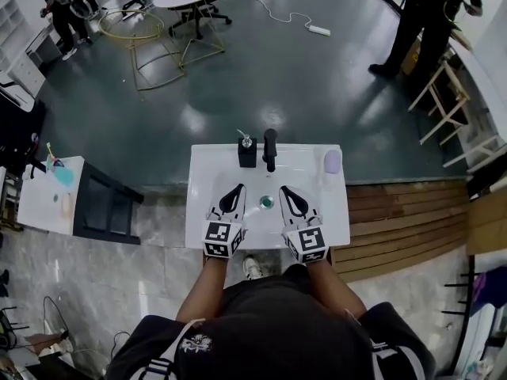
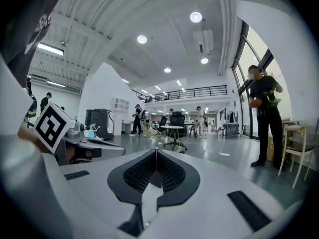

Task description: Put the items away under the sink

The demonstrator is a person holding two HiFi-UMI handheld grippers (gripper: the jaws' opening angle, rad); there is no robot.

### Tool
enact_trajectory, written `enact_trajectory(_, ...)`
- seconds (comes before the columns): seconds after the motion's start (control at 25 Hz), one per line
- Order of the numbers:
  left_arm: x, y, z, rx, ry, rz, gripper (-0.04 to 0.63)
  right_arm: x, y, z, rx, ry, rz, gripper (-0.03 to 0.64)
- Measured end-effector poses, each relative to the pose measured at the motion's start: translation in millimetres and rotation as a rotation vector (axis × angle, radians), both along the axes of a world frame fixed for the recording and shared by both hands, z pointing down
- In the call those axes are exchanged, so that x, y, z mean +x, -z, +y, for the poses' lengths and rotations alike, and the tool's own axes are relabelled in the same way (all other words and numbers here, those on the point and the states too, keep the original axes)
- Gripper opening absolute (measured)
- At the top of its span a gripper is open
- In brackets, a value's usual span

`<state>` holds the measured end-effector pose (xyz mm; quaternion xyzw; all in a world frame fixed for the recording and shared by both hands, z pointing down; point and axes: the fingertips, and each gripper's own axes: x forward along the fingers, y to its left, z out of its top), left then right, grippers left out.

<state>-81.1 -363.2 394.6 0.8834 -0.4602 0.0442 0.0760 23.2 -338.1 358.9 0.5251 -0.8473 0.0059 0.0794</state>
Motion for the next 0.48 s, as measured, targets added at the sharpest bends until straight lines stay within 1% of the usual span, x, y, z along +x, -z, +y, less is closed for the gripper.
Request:
enact_trajectory(0.16,6.9,-6.3,-14.4,-0.014,0.004,-0.001,0.005,9.0,-6.2,-11.5,-0.024,-0.014,-0.006,0.023)
enact_trajectory(0.36,14.4,-4.1,-29.1,-0.004,0.032,-0.013,0.005,22.6,-4.6,-31.9,-0.027,-0.006,-0.002,0.023)
enact_trajectory(0.48,16.4,-4.8,-39.3,-0.004,0.063,-0.019,0.005,27.1,-4.2,-43.0,-0.032,0.008,-0.007,0.023)
